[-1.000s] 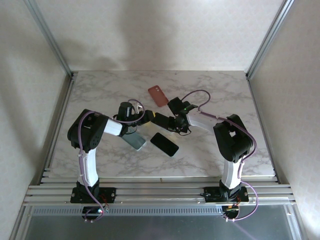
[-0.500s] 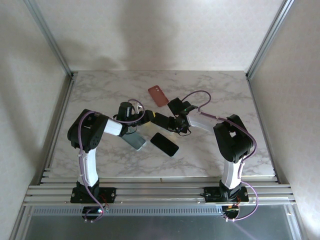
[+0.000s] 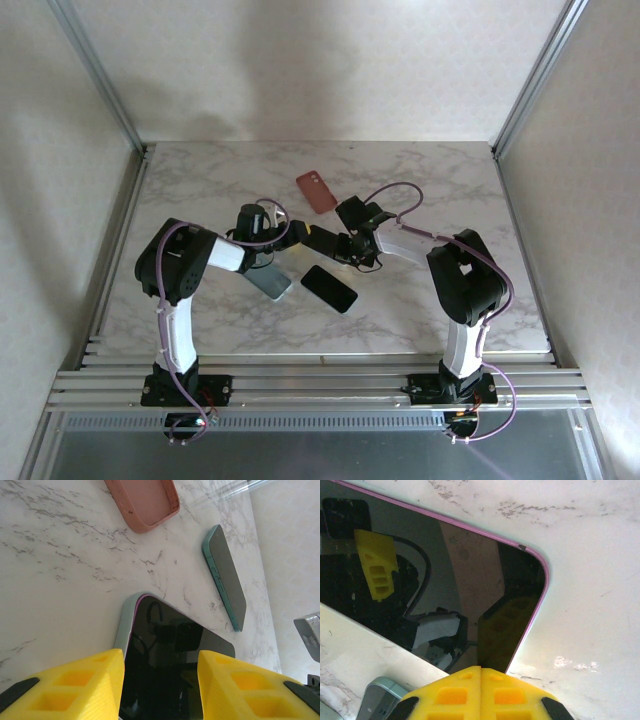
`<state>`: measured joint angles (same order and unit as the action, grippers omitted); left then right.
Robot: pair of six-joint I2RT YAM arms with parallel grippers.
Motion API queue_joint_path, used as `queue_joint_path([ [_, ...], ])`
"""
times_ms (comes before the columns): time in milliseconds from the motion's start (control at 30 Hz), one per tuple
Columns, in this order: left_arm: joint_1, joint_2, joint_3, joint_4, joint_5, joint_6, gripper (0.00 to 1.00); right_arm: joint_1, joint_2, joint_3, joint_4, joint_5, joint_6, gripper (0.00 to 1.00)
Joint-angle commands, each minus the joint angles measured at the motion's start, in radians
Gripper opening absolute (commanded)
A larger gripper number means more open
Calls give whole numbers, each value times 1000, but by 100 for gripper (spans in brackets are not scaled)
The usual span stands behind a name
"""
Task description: Put the phone into the phone case
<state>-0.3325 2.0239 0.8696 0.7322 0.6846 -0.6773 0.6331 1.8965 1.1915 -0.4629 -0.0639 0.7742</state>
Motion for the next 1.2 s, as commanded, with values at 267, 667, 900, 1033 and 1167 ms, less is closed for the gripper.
queue_joint_path([
  [267, -3, -12, 2, -20, -19, 2, 43, 39, 236, -148, -43, -64, 21, 0],
  [667, -3, -11, 0, -20, -17, 5, 43, 40, 265, -161, -36, -67, 27, 0],
  [900, -3, -4, 5, -16, -13, 4, 43, 43, 289, -162, -36, -70, 31, 0],
  [1033, -3, -3, 6, -17, -10, 4, 43, 45, 311, -157, -35, -68, 33, 0],
  [1167, -3, 1, 10, -15, -8, 4, 43, 48, 341, -147, -33, -70, 34, 0],
])
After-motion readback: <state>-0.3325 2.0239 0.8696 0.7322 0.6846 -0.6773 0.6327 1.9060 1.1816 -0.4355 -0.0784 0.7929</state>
